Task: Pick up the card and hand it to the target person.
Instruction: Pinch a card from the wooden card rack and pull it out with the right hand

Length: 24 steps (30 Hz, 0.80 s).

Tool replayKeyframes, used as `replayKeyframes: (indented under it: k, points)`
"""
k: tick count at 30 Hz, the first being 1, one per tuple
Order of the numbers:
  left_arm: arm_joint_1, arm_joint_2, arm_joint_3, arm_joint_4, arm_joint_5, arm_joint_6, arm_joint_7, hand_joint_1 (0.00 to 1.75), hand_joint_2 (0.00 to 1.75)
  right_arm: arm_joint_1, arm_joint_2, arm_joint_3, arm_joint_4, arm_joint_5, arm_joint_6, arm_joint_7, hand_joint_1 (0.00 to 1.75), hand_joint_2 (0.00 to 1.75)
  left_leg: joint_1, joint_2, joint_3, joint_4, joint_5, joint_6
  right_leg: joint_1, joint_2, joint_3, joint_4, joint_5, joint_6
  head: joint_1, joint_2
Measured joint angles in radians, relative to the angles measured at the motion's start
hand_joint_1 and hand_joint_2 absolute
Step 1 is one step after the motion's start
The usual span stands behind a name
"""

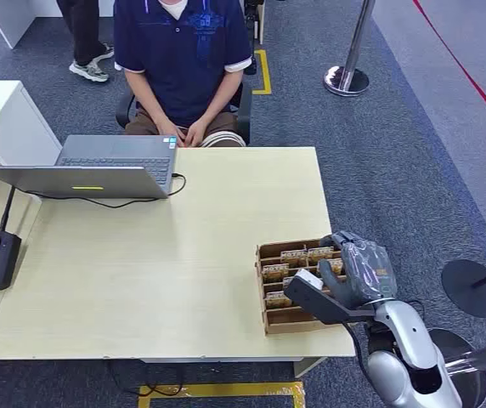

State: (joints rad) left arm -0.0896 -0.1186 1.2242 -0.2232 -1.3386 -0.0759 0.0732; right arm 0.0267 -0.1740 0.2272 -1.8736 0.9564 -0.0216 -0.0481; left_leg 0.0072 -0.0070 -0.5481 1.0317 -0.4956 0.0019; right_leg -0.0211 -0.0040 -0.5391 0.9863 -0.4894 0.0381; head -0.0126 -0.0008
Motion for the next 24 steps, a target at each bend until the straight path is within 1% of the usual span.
replayKeyframes:
  k: [5, 13, 20, 24]
  points:
    - [0.0, 0.0, 0.0, 0.0, 0.0, 0.0, 0.0, 0.0, 0.0, -0.018, 0.0, 0.002, 0.021, -0.011, 0.022, 0.001, 0.95, 1.75, 0.0, 0.0, 0.0, 0.0, 0.0, 0.0, 0.0, 0.0, 0.0, 0.0, 0.0, 0.0, 0.0, 0.0]
    - [0.0, 0.0, 0.0, 0.0, 0.001, -0.001, 0.0, 0.0, 0.0, -0.039, 0.001, 0.004, 0.069, -0.017, 0.031, 0.002, 0.96, 1.75, 0.0, 0.0, 0.0, 0.0, 0.0, 0.0, 0.0, 0.0, 0.0, 0.0, 0.0, 0.0, 0.0, 0.0]
    - [0.0, 0.0, 0.0, 0.0, 0.001, -0.002, 0.001, 0.0, 0.0, -0.042, 0.005, 0.004, 0.088, -0.018, 0.031, 0.004, 1.07, 1.75, 0.0, 0.0, 0.0, 0.0, 0.0, 0.0, 0.0, 0.0, 0.0, 0.0, 0.0, 0.0, 0.0, 0.0]
    - [0.0, 0.001, 0.0, 0.0, -0.002, -0.002, 0.0, 0.0, 0.0, -0.04, 0.01, 0.003, 0.091, -0.02, 0.03, 0.013, 1.07, 1.75, 0.0, 0.0, 0.0, 0.0, 0.0, 0.0, 0.0, 0.0, 0.0, 0.0, 0.0, 0.0, 0.0, 0.0]
